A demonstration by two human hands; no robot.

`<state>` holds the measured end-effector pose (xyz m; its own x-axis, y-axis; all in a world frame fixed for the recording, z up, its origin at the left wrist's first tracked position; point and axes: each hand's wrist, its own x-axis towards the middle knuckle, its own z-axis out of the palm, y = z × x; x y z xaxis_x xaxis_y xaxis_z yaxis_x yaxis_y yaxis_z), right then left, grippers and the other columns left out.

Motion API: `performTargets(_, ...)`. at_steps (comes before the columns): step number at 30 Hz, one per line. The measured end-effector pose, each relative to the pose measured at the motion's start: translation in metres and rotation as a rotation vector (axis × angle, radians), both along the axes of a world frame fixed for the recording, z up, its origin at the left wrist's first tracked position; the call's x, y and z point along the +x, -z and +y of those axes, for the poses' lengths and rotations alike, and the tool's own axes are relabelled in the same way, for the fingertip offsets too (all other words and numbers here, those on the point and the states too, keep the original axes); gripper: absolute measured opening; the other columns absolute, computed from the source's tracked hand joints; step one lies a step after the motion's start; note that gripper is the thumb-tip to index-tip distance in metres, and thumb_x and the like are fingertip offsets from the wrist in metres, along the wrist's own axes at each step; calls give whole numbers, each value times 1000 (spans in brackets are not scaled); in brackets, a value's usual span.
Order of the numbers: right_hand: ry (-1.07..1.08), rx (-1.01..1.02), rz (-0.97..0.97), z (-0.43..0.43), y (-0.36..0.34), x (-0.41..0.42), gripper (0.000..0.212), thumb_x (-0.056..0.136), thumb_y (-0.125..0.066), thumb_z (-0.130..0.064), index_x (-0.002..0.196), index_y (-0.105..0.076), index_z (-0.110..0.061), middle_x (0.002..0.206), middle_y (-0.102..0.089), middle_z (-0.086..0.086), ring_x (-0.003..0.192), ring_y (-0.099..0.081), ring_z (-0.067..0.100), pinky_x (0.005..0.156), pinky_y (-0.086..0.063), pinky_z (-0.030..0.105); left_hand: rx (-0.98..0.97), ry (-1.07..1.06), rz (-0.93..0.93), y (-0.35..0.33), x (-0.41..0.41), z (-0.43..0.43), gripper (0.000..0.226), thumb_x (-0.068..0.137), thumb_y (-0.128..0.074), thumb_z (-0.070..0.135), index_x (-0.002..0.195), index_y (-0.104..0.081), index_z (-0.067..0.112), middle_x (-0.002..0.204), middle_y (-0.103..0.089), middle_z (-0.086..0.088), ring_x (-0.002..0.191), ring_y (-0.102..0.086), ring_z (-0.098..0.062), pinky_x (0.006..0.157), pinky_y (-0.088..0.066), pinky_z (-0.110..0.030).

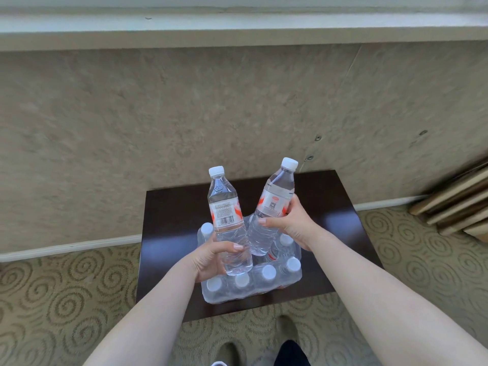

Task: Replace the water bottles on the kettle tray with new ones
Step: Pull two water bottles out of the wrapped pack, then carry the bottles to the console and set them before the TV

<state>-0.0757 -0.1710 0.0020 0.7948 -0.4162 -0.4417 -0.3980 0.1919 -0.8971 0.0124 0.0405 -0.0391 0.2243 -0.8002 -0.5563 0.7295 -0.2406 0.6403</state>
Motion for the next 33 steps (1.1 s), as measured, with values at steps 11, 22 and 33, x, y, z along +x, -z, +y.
performTargets(11,-78,80,19,22,-20,-2,59,74,-78,1,129,-59,-13,117,-72,10,110,-68,25,102,-50,46,-66,-97,-42,-18,-9,8,81,66,-80,12,140,-47,21,131,-65,-15,117,-65,-33,91,-55,-52)
performTargets(22,-197,250,-48,80,-37,14,66,62,-79,-12,125,-62,-22,108,-76,7,107,-69,30,93,-54,48,-48,-241,-198,-41,-25,81,87,65,-82,6,133,-43,43,137,-61,-9,126,-59,-32,107,-42,-60)
performTargets(33,-688,363,-37,165,-54,49,51,72,-69,-7,122,-63,-15,114,-72,17,102,-71,32,91,-56,48,37,-625,-231,-74,-76,159,89,68,-72,-4,138,-40,39,134,-63,-12,122,-62,-34,101,-47,-58)
